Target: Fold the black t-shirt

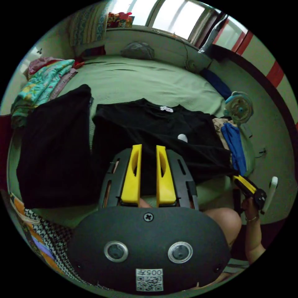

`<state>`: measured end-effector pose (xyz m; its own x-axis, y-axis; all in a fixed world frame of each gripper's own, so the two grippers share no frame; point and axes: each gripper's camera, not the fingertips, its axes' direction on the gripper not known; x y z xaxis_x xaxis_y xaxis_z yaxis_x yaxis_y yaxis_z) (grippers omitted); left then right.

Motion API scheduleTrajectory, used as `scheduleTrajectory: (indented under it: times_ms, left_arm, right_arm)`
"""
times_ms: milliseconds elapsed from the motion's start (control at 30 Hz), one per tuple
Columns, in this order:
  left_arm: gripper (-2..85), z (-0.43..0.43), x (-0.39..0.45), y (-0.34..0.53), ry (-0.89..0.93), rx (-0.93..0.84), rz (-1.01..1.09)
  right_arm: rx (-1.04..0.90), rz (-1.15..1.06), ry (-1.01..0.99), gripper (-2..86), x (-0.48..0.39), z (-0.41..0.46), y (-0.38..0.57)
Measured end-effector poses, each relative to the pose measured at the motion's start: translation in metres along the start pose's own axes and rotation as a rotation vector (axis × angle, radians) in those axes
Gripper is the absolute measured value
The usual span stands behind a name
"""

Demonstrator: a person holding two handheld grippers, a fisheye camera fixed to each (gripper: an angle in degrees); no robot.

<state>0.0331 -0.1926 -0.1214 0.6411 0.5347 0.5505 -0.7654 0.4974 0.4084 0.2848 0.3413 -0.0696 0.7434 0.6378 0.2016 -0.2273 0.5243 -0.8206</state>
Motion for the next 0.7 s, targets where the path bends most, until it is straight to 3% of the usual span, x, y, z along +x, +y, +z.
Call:
scheduleTrajectory:
  times_ms: [333,700]
  left_arm:
    - [10.2,-0.047,-0.026,0.120,-0.085,-0.062,-0.083]
    - [13.5,-0.087,-0.003,0.162,-0.109,0.079,0.012]
  right_arm:
    - [0.015,0.102,0.011,-1.3,0.048,-0.031,0.076]
    - [-0.064,0.134,-0.008,-1.2,0.072,-0.028,0.128]
